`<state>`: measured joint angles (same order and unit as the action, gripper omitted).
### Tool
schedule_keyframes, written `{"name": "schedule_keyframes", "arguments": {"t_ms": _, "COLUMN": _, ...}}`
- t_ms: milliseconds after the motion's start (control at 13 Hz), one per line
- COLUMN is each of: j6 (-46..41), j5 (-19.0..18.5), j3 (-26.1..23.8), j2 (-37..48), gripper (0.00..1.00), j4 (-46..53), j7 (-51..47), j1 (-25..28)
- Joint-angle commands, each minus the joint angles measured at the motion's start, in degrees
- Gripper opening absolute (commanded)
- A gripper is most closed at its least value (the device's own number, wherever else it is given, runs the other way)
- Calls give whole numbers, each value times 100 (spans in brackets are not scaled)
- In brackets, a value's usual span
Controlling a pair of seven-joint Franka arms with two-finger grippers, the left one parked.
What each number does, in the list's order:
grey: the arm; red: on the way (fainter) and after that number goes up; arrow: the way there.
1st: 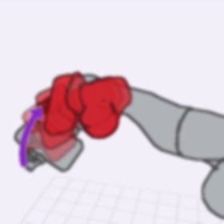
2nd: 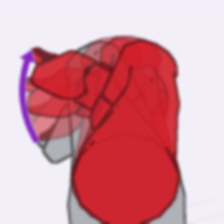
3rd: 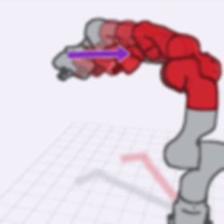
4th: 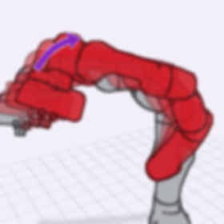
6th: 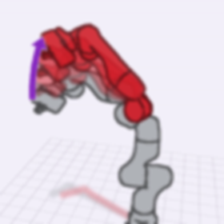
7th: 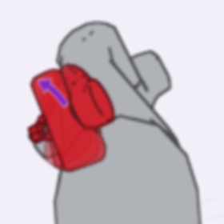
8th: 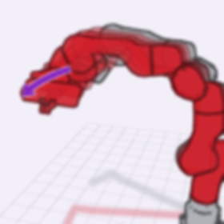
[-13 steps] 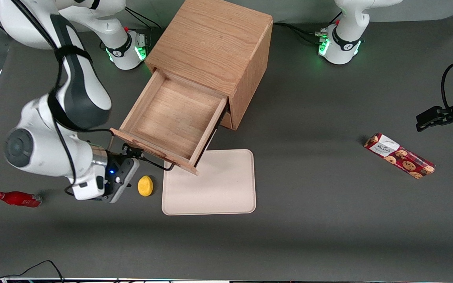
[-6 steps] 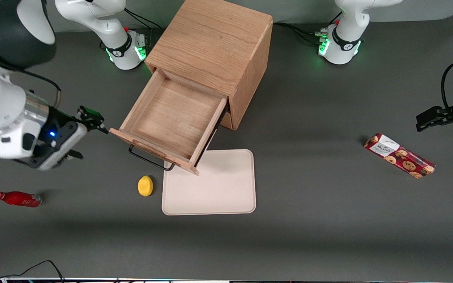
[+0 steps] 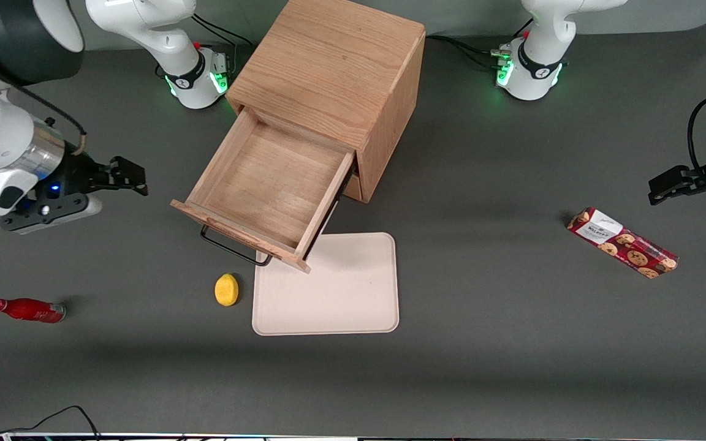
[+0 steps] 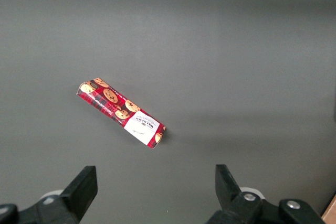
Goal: Open upper drawer
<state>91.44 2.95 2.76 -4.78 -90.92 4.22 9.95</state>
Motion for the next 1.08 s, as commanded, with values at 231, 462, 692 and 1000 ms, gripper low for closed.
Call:
{"name": "schedule_keyframes", "arguments": {"t_ms": 231, "j6": 278, "j5": -268, "j3": 295, "j2": 539, "gripper": 100, "j4": -847, "j7": -185, "j1": -64}}
{"name": "schedule_keyframes", "arguments": {"t_ms": 462, "j6": 428, "j5": -478, "j3": 279, "j2": 917, "gripper": 100, "j4": -1322, "j7": -176, "j1": -187}}
{"name": "schedule_keyframes", "arguments": {"t_ms": 692, "j6": 393, "j5": -550, "j3": 278, "j2": 917, "gripper": 100, "j4": -1262, "j7": -158, "j1": -327}}
{"name": "schedule_keyframes", "arguments": {"t_ms": 1000, "j6": 366, "j5": -620, "j3": 322, "j2": 891, "gripper": 100, "j4": -1077, "j7": -114, "j1": -345}}
